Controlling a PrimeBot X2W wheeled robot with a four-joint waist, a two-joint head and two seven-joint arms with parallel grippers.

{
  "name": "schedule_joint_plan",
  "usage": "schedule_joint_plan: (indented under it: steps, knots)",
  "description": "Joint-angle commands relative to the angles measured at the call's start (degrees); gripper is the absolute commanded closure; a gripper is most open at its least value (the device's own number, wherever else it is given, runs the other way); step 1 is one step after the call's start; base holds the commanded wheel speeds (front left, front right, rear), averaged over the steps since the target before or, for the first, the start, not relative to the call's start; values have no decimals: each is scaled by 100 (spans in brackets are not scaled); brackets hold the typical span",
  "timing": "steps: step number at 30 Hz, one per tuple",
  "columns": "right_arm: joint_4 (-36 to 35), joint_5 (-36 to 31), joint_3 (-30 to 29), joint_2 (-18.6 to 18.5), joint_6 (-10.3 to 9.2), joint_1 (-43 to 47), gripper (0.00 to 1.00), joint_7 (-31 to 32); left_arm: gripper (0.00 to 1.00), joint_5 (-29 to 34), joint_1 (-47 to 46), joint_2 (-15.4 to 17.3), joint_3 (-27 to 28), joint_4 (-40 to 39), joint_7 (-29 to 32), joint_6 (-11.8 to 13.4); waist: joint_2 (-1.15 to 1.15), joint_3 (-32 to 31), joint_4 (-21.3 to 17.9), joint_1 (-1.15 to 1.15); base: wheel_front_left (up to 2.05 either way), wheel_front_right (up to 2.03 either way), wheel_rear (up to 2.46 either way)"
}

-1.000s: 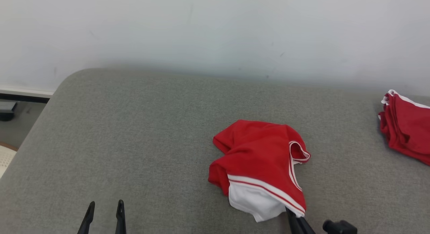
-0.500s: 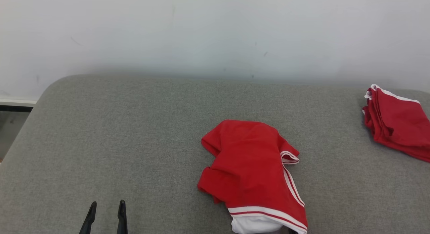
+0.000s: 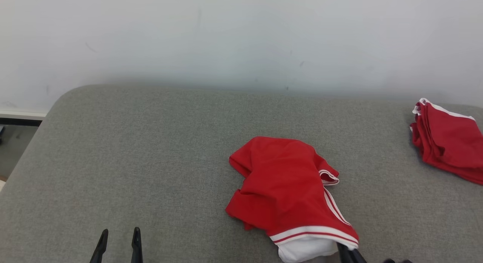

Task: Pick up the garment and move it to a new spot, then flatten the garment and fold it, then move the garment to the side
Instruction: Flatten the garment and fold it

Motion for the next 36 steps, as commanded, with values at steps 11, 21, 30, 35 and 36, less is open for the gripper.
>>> schedule_joint_plan:
  steps: [11, 21, 30, 35, 36]
  knots:
    - [226, 144, 581, 105, -11, -1795, 100, -1, 0, -20, -126, -4, -91, 27, -17, 2, 0, 115, 102, 0, 0, 0, 0]
    - [1362, 231, 1233, 454, -11, -4078, 100, -1, 0, -50, -276, -4, -197, 107, -17, -2, 0, 209, 357, 0, 0, 0, 0]
    - [1504, 552, 1398, 492, -11, -4590, 100, 0, 0, -104, -363, -3, -211, 146, -17, -5, 0, 227, 463, 0, 0, 0, 0]
    - [1772, 547, 1127, 493, -11, -4424, 100, -1, 0, -171, -312, -4, -181, 178, -17, -6, 0, 272, 277, 0, 0, 0, 0]
    - [1902, 545, 1035, 493, -11, -4407, 100, 1, 0, -174, -337, -3, -185, 180, -17, -7, 0, 282, 246, 0, 0, 0, 0]
